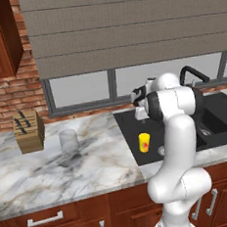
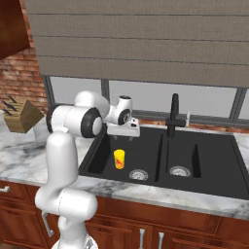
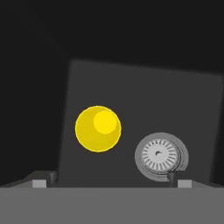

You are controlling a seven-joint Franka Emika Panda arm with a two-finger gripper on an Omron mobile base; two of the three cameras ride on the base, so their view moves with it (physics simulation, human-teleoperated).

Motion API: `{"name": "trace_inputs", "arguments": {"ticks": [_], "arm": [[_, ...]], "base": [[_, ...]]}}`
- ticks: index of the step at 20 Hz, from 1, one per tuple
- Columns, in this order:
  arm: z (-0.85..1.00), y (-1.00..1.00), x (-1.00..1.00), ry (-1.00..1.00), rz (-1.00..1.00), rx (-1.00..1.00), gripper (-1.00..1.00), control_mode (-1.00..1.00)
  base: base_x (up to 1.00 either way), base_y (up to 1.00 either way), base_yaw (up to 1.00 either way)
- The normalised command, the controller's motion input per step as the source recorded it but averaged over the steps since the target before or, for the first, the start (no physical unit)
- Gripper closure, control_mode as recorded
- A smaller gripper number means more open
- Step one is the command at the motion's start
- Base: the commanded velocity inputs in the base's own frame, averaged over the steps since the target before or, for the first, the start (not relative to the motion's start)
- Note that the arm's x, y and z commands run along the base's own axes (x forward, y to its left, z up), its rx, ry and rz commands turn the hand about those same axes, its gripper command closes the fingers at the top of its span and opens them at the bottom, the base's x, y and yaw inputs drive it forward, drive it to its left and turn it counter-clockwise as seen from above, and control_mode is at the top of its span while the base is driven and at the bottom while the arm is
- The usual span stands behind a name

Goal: Move any existing items from the left basin to the right basin for drying. Then move the glass cup from the counter to the left basin of the sink for washing.

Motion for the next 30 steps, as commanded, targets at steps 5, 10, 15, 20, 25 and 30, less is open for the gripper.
{"name": "trace_inputs", "arguments": {"ticks": [5,10,15,20,25,30], "arm": [[-0.22,0.0,0.24,0.05,0.01,0.0,-1.0,-1.0],[-0.18,0.0,0.13,0.05,0.02,0.0,-1.0,-1.0],[-0.16,0.0,0.0,0.04,0.01,0.0,-1.0,-1.0],[-0.18,0.0,0.0,0.06,0.0,0.0,-1.0,-1.0],[-0.19,0.0,0.0,0.07,0.0,0.0,-1.0,-1.0],[-0.16,0.0,0.0,0.05,0.0,0.0,-1.0,-1.0]], "base": [[0.0,0.0,0.0],[0.0,0.0,0.0],[0.0,0.0,0.0],[0.0,0.0,0.0],[0.0,0.0,0.0],[0.0,0.0,0.0]]}}
